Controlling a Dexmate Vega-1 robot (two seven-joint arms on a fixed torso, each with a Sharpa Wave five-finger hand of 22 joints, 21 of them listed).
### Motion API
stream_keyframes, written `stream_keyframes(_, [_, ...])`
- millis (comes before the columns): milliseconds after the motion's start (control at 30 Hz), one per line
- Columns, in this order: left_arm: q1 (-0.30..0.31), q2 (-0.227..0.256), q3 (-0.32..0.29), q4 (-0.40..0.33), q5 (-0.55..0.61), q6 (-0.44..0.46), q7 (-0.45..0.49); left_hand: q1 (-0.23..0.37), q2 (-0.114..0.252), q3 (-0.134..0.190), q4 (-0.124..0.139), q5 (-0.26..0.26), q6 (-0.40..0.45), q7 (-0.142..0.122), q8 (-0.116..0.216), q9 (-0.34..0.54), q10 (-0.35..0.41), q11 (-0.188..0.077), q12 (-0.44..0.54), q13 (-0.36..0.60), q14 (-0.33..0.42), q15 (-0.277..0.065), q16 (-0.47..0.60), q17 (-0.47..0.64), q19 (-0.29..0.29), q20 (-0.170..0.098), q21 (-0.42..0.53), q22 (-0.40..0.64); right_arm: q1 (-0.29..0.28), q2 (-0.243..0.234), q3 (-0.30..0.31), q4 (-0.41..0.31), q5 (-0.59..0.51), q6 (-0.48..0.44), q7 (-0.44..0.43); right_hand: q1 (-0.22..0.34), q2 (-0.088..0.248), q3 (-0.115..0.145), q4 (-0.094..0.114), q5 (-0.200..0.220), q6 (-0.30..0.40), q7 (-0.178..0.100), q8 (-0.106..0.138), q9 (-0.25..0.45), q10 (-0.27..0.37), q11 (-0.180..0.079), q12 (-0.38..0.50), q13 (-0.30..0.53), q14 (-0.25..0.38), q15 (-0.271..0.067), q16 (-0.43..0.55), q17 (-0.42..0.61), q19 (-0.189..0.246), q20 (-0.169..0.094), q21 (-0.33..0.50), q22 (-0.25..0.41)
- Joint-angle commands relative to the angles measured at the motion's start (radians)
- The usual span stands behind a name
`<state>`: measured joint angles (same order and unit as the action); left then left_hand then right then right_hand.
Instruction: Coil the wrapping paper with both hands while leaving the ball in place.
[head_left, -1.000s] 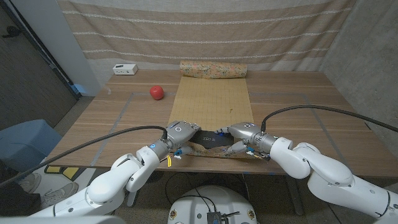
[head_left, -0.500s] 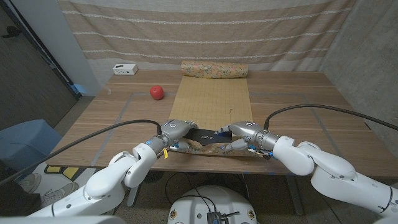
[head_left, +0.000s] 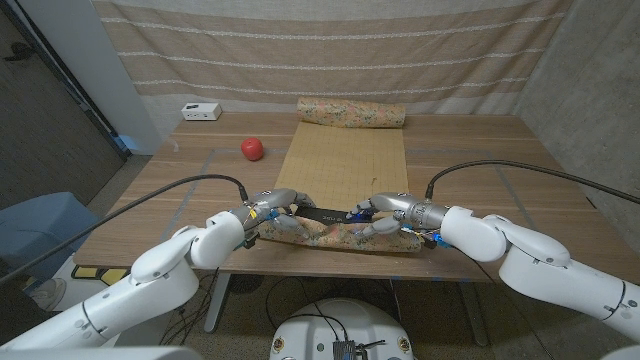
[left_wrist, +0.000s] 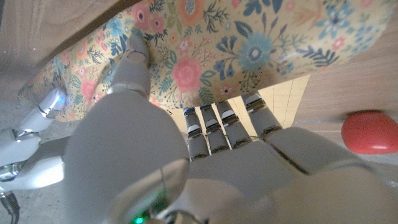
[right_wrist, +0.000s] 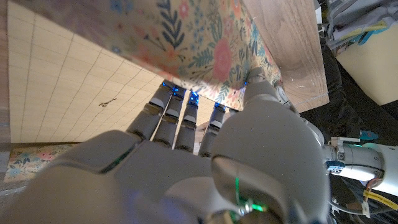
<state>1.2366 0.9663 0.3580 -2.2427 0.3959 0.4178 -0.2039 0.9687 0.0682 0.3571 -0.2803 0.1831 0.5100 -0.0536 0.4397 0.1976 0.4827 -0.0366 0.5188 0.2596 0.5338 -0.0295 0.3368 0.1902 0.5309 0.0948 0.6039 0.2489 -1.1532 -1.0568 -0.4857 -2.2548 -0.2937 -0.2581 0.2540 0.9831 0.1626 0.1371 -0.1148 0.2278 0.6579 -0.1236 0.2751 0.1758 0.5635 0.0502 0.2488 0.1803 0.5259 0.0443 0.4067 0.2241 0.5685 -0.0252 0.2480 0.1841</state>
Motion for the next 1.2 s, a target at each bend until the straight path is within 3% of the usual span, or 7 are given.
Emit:
stream_keyframes(33, [-0.279,0.061,0.127,0.068,-0.327,0.097,-0.27,0.075,0.138,0.29,0.289,0.036,0.149,0.143,0.027,0.006,0.256,0.009,0.013,0.002,0.286,-0.053,0.001,0.0,0.01,-0.002,0.011,0.005,0.043,-0.006,0.006,0.062,0.174,0.011,0.006,0.018,0.03,0.071,0.066,-0.003,0.225,0.026,0.007,0.004,0.313,-0.11,0.053,0.02,0.202,-0.219,0.05,0.101,0.019,0.001,0.009,0.005])
stream_keyframes(300, [-0.487,0.062,0.278,0.105,-0.33,0.168,-0.404,0.032,0.135,0.29,0.334,0.027,0.143,0.151,0.01,0.008,0.241,0.029,-0.006,-0.001,0.266,-0.035,-0.011,0.008,-0.002,0.004,0.026,0.009,0.07,-0.002,0.007,0.12,0.283,0.04,-0.001,0.008,0.035,0.084,0.085,-0.008,0.241,0.048,-0.003,0.004,0.363,-0.077,0.062,0.02,0.237,-0.215,0.073,0.128,0.032,0.0,0.017,0.008])
stream_keyframes(667, [-0.63,0.064,0.384,0.071,-0.283,0.235,-0.463,-0.031,0.137,0.28,0.376,0.022,0.173,0.142,-0.002,0.007,0.249,0.053,-0.015,0.009,0.254,-0.019,0.005,0.047,-0.059,0.026,0.034,0.012,0.093,0.044,-0.006,0.219,0.379,0.12,-0.059,-0.02,0.042,0.113,0.134,-0.015,0.274,0.095,-0.027,0.006,0.437,-0.033,0.093,0.039,0.319,-0.187,0.14,0.208,0.057,0.007,0.037,0.015])
stream_keyframes(833, [-0.649,0.078,0.395,0.032,-0.252,0.265,-0.443,-0.062,0.147,0.29,0.352,0.022,0.203,0.143,-0.037,0.008,0.133,0.078,-0.06,0.042,0.114,0.016,0.006,0.116,-0.202,0.057,0.035,0.024,0.107,0.076,-0.021,0.26,0.412,0.152,-0.075,-0.063,0.032,0.109,0.177,-0.019,0.294,0.11,-0.039,0.007,0.457,-0.011,0.11,0.053,0.336,-0.175,0.152,0.236,0.05,0.01,0.041,0.018])
stream_keyframes(933, [-0.636,0.089,0.374,0.018,-0.265,0.272,-0.409,-0.083,0.15,0.318,0.346,0.023,0.237,0.196,-0.061,0.021,0.012,0.115,-0.098,0.071,-0.03,0.059,-0.017,0.16,-0.314,0.067,0.044,0.041,0.114,0.095,-0.028,0.276,0.42,0.158,-0.095,-0.079,0.032,0.11,0.194,-0.019,0.313,0.123,-0.041,0.009,0.476,-0.009,0.123,0.061,0.366,-0.165,0.164,0.248,0.055,0.015,0.046,0.02])
stream_keyframes(1000, [-0.616,0.094,0.35,0.012,-0.285,0.266,-0.373,-0.089,0.152,0.335,0.346,0.023,0.25,0.229,-0.069,0.035,-0.047,0.125,-0.117,0.084,-0.091,0.077,-0.024,0.181,-0.363,0.08,0.054,0.051,0.121,0.106,-0.033,0.285,0.421,0.156,-0.109,-0.081,0.031,0.113,0.198,-0.019,0.321,0.13,-0.043,0.009,0.496,0.005,0.135,0.065,0.381,-0.163,0.173,0.256,0.06,0.019,0.05,0.021])
stream_keyframes(1200, [-0.537,0.108,0.276,0.016,-0.332,0.192,-0.223,-0.101,0.145,0.368,0.329,0.019,0.279,0.249,-0.09,0.076,-0.236,0.141,-0.202,0.084,-0.319,0.124,-0.092,0.191,-0.506,0.098,0.074,0.072,0.136,0.136,-0.047,0.298,0.406,0.14,-0.163,-0.072,0.025,0.122,0.19,-0.02,0.349,0.15,-0.045,0.01,0.539,0.021,0.16,0.078,0.427,-0.154,0.209,0.29,0.069,0.03,0.06,0.023])
